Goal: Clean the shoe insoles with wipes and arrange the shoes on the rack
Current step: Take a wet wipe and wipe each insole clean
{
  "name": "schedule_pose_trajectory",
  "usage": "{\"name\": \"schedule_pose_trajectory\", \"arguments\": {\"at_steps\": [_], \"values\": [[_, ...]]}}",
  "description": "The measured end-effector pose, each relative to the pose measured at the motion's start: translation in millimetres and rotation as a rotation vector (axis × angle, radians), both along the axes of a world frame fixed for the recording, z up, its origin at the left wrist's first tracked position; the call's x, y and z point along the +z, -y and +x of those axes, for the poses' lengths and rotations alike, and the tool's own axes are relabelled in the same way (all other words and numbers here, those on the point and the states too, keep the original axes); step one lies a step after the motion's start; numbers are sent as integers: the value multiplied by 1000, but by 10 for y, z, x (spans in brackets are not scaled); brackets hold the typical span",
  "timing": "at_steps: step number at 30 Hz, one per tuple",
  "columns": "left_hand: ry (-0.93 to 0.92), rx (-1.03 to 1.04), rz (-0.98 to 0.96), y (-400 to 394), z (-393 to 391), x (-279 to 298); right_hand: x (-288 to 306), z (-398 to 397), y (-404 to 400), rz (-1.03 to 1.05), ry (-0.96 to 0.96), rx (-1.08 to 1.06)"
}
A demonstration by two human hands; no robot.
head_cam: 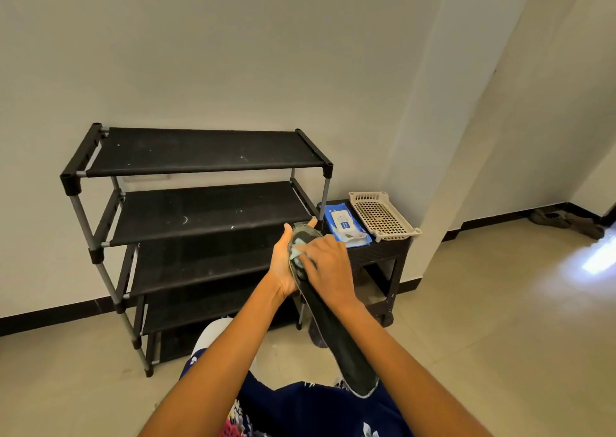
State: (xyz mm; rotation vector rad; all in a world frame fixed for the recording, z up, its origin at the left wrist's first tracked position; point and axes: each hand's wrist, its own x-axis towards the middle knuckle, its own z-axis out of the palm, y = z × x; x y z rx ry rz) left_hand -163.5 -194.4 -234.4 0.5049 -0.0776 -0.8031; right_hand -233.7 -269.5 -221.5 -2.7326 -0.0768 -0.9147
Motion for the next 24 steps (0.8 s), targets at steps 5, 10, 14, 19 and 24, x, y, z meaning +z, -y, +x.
{"name": "schedule_pose_trajectory", "arguments": {"at_steps": [5,10,14,19,24], "values": [[36,-18,27,9,-29,-20,98,37,239,-134,-9,-40],[5,20,15,-1,16,-30,-5,-8,147,-112,-16,17],[0,11,55,14,-5,-111,-48,-2,307,-119,-23,-68],[-15,77,74,39,98,-86,-81,9,187,-65,-25,44],[-16,111,74,67,126,-83,-76,-38,372,237,-107,-22]]}}
